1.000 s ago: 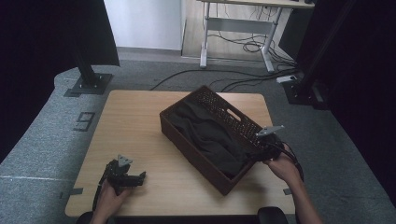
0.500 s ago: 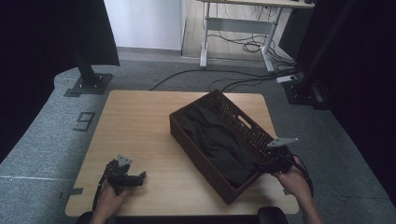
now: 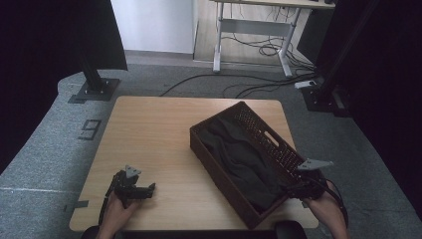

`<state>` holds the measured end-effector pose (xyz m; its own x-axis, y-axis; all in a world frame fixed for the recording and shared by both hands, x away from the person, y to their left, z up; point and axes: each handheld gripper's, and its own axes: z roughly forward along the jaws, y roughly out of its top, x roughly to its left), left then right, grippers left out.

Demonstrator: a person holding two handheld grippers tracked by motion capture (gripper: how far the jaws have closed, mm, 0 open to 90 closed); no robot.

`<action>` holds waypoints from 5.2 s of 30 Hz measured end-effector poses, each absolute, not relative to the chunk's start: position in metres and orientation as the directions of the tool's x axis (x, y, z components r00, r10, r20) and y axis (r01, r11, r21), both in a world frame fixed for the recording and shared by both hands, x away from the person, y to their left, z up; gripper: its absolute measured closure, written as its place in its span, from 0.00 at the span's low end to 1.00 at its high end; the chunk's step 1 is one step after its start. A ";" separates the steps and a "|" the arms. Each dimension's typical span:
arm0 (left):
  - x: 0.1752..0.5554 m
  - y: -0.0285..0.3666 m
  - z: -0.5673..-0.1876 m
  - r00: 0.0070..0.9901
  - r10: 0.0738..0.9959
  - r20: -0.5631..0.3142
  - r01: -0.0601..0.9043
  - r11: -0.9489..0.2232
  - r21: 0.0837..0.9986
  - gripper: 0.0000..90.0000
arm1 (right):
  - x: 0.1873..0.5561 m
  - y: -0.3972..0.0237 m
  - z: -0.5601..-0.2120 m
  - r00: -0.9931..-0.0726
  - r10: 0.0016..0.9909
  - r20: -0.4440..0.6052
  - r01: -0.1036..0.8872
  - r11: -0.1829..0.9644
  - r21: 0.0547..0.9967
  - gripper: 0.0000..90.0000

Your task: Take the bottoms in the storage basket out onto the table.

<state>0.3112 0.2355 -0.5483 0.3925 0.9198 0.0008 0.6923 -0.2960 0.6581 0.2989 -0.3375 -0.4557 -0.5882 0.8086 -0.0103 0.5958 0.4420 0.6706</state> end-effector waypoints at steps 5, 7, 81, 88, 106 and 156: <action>0.311 0.235 -0.549 0.390 0.921 -0.002 0.692 -0.292 0.660 0.00 | 0.293 -0.343 -0.455 -0.585 0.811 -0.006 0.601 0.439 0.668 0.18; 0.311 0.235 -0.549 0.391 0.921 -0.001 0.692 -0.293 0.660 0.00 | 0.292 -0.345 -0.454 -0.587 0.809 0.004 0.604 0.436 0.667 0.18; 0.312 0.235 -0.548 0.393 0.919 0.000 0.692 -0.296 0.658 0.00 | 0.457 -0.212 -0.498 -0.700 0.628 0.340 0.697 0.499 0.515 0.00; 0.312 0.235 -0.548 0.392 0.920 0.000 0.692 -0.295 0.659 0.00 | 0.443 -0.181 -0.500 -0.742 0.655 0.143 0.638 0.625 0.451 0.00; 0.312 0.235 -0.548 0.393 0.919 0.000 0.692 -0.296 0.658 0.00 | 0.458 -0.166 -0.517 -0.766 0.640 -0.061 0.594 0.740 0.316 0.00; 0.312 0.236 -0.548 0.402 0.916 -0.001 0.689 -0.302 0.659 0.00 | 0.418 -0.210 -0.441 -0.704 0.704 0.096 0.569 0.478 0.669 0.74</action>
<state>0.3124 0.2363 -0.5483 0.4016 0.9158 -0.0007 0.6894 -0.3018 0.6585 0.4184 -0.2098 -0.4408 -0.7038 0.7038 0.0961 0.5690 0.4776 0.6694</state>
